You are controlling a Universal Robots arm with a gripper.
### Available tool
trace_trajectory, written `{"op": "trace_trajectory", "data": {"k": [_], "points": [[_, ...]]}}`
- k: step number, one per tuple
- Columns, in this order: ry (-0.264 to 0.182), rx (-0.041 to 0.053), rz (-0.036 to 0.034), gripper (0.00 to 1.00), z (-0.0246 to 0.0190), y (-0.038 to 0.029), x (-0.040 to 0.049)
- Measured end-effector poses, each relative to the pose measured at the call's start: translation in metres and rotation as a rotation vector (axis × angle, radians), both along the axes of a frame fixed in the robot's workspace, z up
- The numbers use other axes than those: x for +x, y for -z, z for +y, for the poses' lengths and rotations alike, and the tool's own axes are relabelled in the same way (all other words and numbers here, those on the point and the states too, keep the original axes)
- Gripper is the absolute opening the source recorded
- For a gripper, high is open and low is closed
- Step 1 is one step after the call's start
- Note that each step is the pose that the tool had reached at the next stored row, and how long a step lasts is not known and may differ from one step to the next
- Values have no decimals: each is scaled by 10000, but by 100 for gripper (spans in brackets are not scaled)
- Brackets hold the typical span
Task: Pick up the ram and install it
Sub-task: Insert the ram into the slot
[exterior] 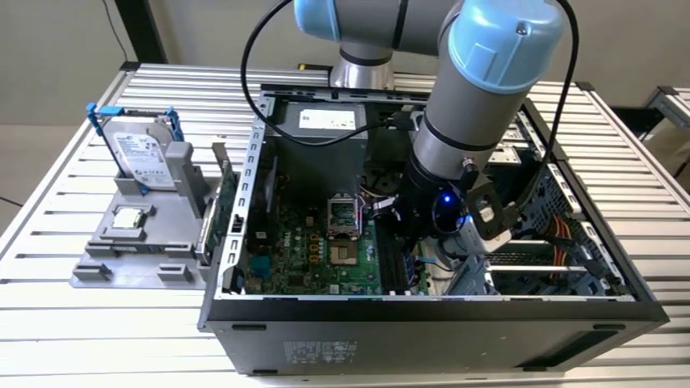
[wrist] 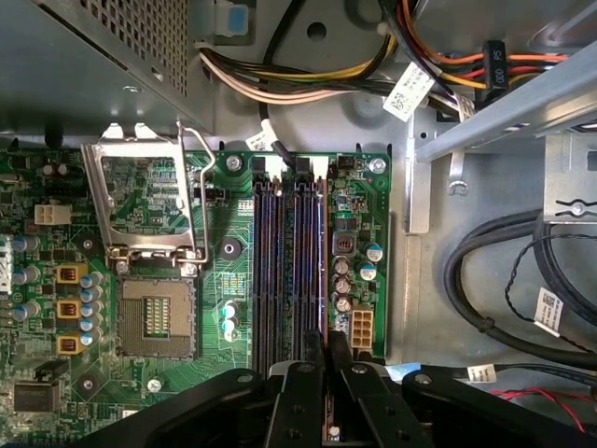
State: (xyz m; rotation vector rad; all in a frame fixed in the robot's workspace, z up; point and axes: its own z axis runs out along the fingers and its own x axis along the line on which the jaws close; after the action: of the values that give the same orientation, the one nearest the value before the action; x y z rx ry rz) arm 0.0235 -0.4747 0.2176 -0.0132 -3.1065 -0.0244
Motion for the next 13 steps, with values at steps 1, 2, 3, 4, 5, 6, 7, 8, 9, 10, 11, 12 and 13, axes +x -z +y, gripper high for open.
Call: {"op": "trace_trajectory", "data": {"k": [1,2,3,4,5,6,7,8,9,10,11,12,13], "points": [[5,-3,1,0,0,1,0],[22,-4,1,0,-1,4,-1],[36,-5,1,0,-1,6,0],[50,-4,2,0,-1,9,0],[64,-3,1,0,0,11,0],[78,-3,1,0,0,13,0],[88,-3,1,0,0,13,0],[89,-3,2,0,0,13,0],[91,-3,1,0,0,13,-1],[92,-3,1,0,0,13,-1],[93,-2,1,0,0,13,-1],[94,-2,1,0,0,13,-1],[94,-3,1,0,0,13,-1]]}}
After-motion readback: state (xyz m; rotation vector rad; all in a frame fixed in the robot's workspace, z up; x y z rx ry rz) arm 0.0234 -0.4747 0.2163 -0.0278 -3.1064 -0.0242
